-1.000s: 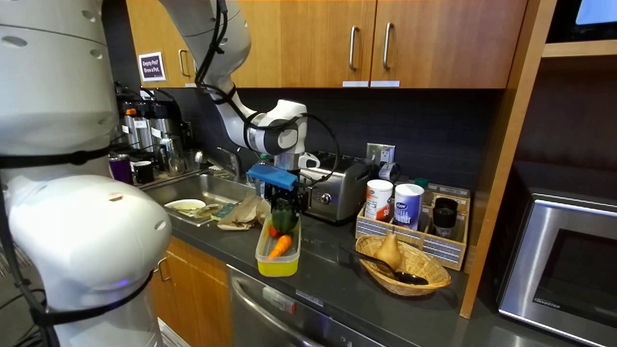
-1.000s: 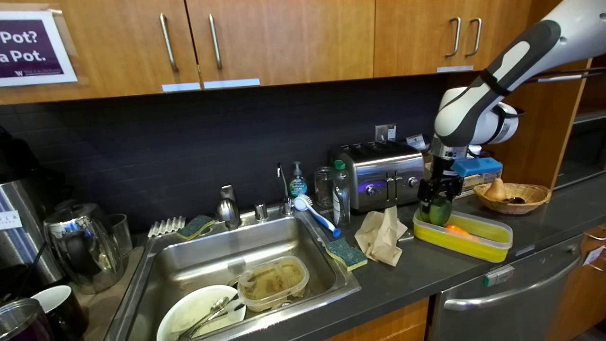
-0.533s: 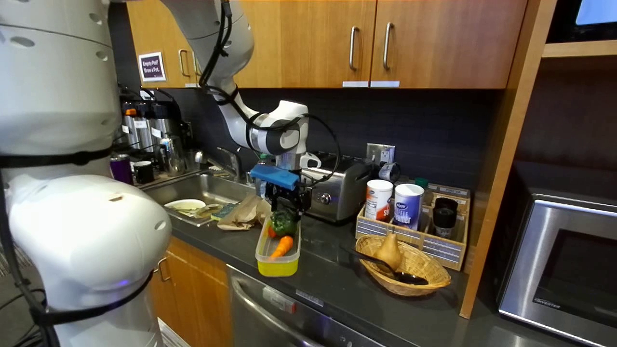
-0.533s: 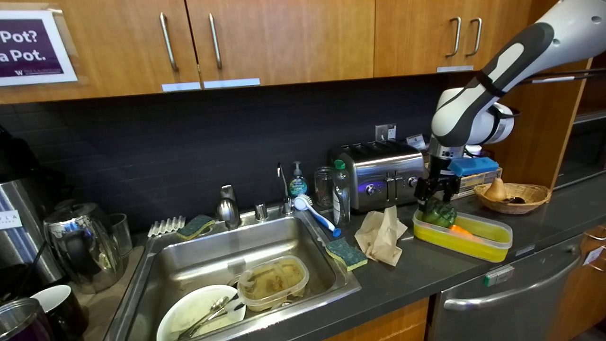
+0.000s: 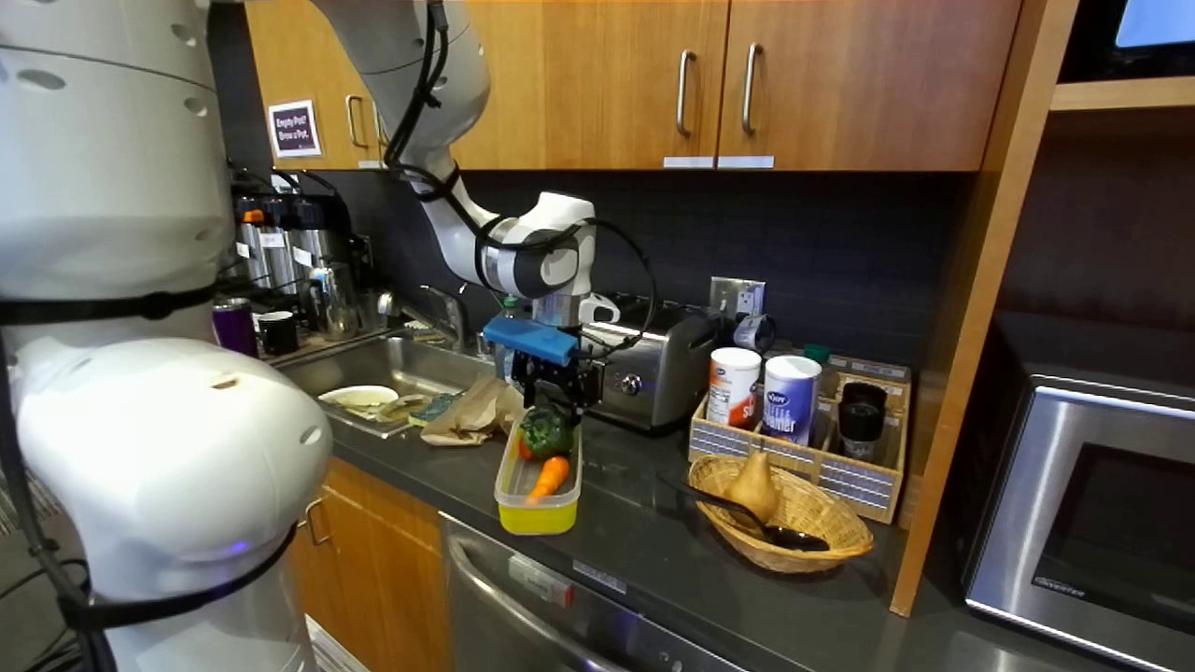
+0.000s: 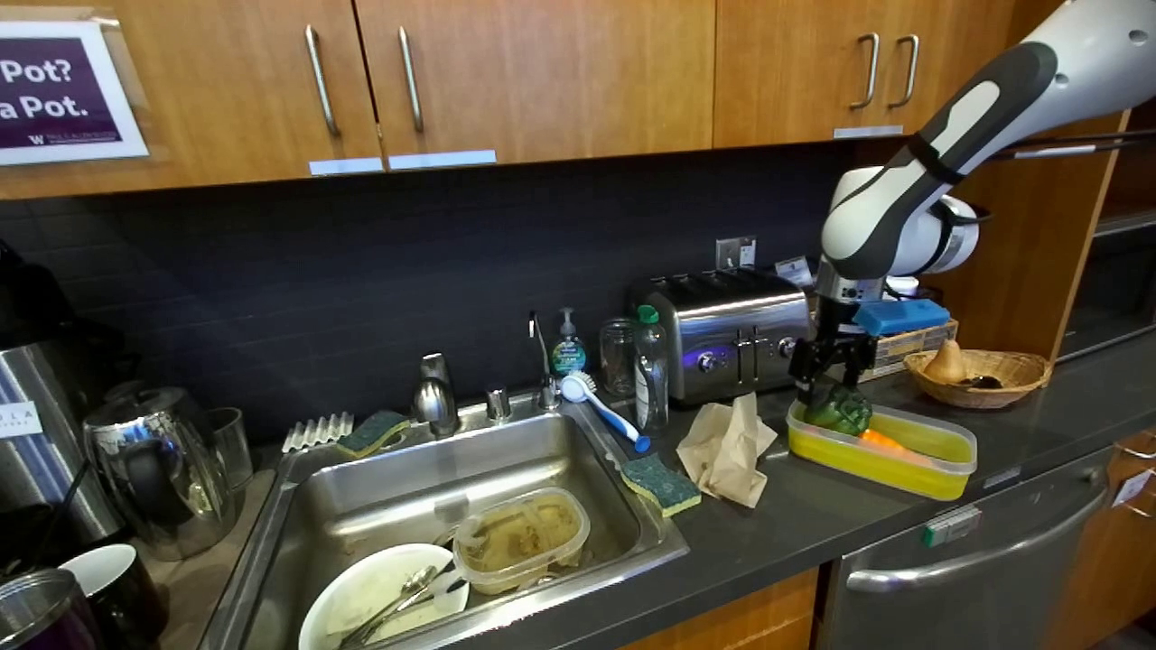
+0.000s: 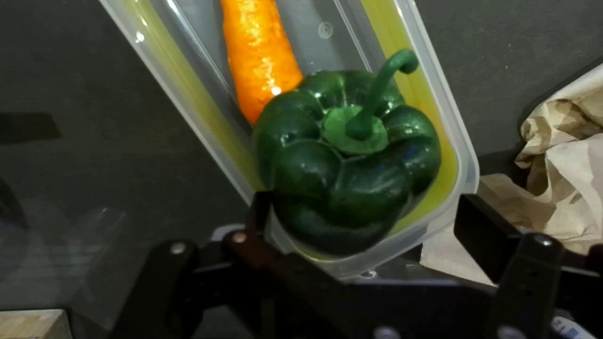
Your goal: Put the green pepper in the yellow lunchbox
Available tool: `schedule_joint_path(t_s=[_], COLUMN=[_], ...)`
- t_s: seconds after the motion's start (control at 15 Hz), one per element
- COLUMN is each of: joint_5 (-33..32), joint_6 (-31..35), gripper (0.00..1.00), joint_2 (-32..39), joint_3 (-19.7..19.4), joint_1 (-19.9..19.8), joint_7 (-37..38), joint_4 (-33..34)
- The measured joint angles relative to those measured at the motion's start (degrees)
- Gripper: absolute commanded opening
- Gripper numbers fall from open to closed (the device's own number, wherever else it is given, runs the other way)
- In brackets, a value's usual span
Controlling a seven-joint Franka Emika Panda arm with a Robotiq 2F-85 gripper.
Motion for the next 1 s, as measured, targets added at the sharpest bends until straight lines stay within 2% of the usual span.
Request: schedule_joint_path(t_s=[1.0], joint_5=[-8.1], joint_6=[-1.1], gripper=[1.0], joint_2=[-12.4], joint_3=[2.4], joint_1=[1.0], joint_7=[8.1], joint_4=[-6.5])
